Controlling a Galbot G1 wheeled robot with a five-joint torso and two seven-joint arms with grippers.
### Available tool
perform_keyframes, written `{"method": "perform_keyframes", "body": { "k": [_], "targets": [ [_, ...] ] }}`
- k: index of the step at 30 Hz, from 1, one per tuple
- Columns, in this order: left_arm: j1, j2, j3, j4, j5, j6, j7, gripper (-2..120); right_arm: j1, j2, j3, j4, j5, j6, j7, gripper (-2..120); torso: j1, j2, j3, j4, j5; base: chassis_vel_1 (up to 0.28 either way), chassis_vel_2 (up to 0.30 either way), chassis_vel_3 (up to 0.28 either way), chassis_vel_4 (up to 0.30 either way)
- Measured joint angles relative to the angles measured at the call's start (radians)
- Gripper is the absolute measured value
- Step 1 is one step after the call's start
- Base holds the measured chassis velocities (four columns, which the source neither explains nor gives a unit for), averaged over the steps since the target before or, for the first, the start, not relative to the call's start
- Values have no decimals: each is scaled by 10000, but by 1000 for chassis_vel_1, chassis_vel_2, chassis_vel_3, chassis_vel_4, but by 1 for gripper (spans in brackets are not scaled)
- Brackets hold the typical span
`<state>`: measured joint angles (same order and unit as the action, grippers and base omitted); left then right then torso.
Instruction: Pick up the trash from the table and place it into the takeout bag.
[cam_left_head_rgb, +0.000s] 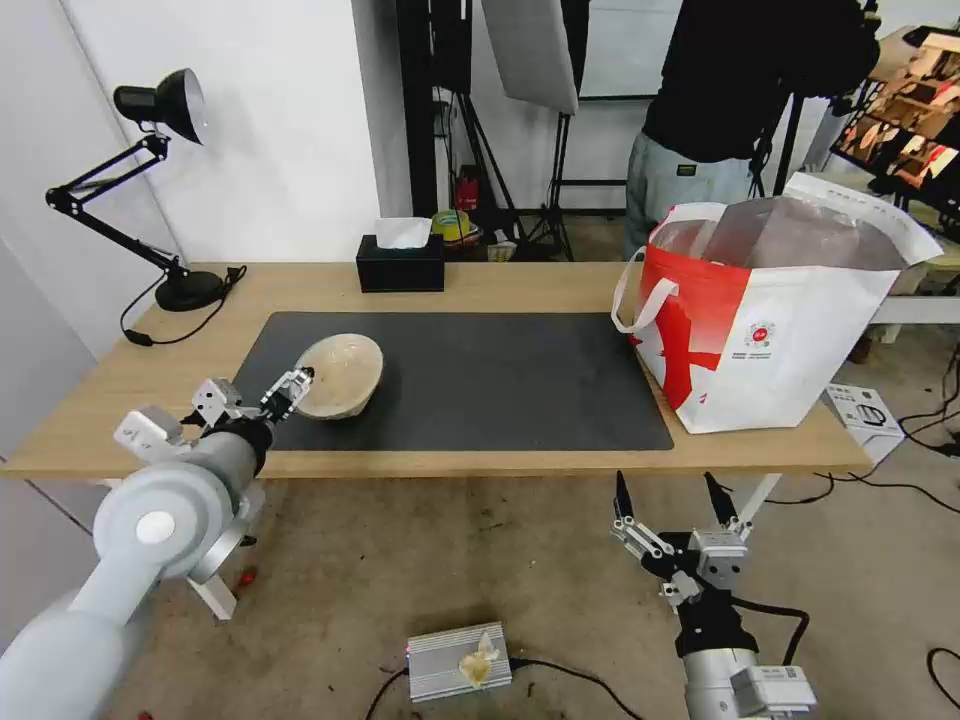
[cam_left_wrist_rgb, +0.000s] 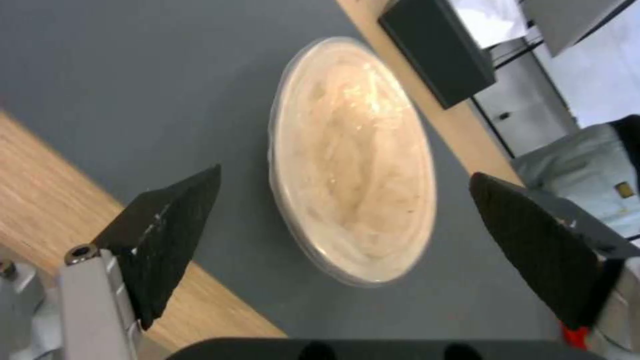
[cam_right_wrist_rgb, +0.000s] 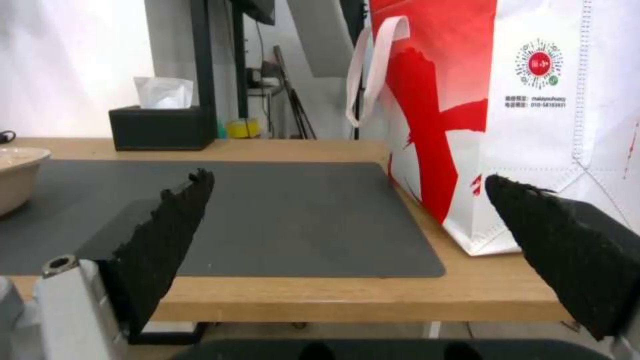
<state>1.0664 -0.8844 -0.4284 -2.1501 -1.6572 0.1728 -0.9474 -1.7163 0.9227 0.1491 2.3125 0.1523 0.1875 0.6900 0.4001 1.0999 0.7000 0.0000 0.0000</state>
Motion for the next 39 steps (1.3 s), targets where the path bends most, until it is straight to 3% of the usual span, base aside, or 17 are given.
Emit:
{"method": "perform_keyframes", "body": {
  "k": [15, 39],
  "targets": [
    [-951, -99, 749, 816, -496, 15, -935, 100, 0, 0, 0, 0, 0, 0, 0, 100, 0, 0, 0, 0, 1, 0, 0, 0, 0],
    [-2078, -905, 1993, 1795, -227, -33, -926, 100, 0, 0, 0, -1, 0, 0, 0, 100, -1, 1, 0, 0, 1, 0, 0, 0, 0]
  ]
}}
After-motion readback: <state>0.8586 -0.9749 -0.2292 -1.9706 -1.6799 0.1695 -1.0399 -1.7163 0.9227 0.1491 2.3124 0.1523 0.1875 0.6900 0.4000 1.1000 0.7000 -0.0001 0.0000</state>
